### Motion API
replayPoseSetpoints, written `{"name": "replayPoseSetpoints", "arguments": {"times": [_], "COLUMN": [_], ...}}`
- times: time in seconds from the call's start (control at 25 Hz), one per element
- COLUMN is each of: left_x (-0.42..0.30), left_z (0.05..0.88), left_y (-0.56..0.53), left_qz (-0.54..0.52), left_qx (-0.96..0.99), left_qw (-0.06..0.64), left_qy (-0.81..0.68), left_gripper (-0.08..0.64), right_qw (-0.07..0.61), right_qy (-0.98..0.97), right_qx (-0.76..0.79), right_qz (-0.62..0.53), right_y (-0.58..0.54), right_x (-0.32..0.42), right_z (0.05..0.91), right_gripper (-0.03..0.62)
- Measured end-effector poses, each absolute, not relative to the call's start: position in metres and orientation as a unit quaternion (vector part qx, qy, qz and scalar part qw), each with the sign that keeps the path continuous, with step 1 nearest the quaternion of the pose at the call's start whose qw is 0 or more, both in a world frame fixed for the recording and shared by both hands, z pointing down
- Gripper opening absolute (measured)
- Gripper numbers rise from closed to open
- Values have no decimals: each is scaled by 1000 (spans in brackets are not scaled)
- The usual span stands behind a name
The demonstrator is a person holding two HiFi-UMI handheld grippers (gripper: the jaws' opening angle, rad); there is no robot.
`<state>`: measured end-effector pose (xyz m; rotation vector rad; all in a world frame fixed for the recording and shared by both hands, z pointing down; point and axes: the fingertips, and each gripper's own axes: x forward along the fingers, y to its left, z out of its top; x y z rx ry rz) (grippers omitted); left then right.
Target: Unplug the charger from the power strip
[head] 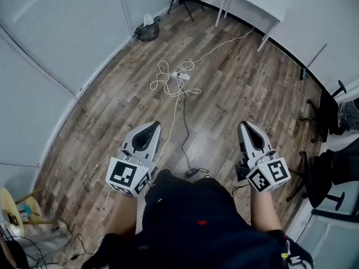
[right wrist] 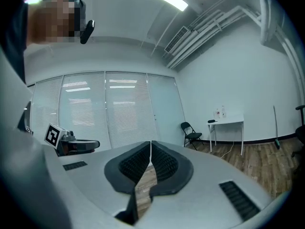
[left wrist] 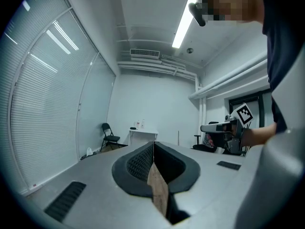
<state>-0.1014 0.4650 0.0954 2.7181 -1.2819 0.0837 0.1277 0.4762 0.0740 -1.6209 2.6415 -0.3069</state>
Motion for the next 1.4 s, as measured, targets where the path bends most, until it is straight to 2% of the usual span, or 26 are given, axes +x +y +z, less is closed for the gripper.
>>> {"name": "replayPoseSetpoints", "arguments": {"times": [0.16, 0.4, 0.72, 1.04, 1.4], "left_x": [-136, -168, -172, -139, -43], "left_z": [100, 111, 116, 125, 114], "left_y": [465, 451, 419, 336, 207], "left_qz": [53, 41, 40, 38, 12], "left_qx": [906, 915, 913, 905, 891], "left_qw": [40, 58, 62, 74, 107], "left_qy": [-418, -397, -401, -418, -440], "left_gripper": [23, 23, 23, 23, 23], "right_qw": [9, -17, -9, 3, 7], "right_qy": [846, 849, 858, 865, 869], "right_qx": [-526, -519, -505, -491, -479], "right_qz": [-89, -95, -98, -108, -123], "right_y": [473, 469, 426, 335, 213], "right_x": [86, 33, 22, 54, 163], "right_z": [66, 80, 84, 99, 104], "right_gripper": [26, 26, 26, 26, 26]}}
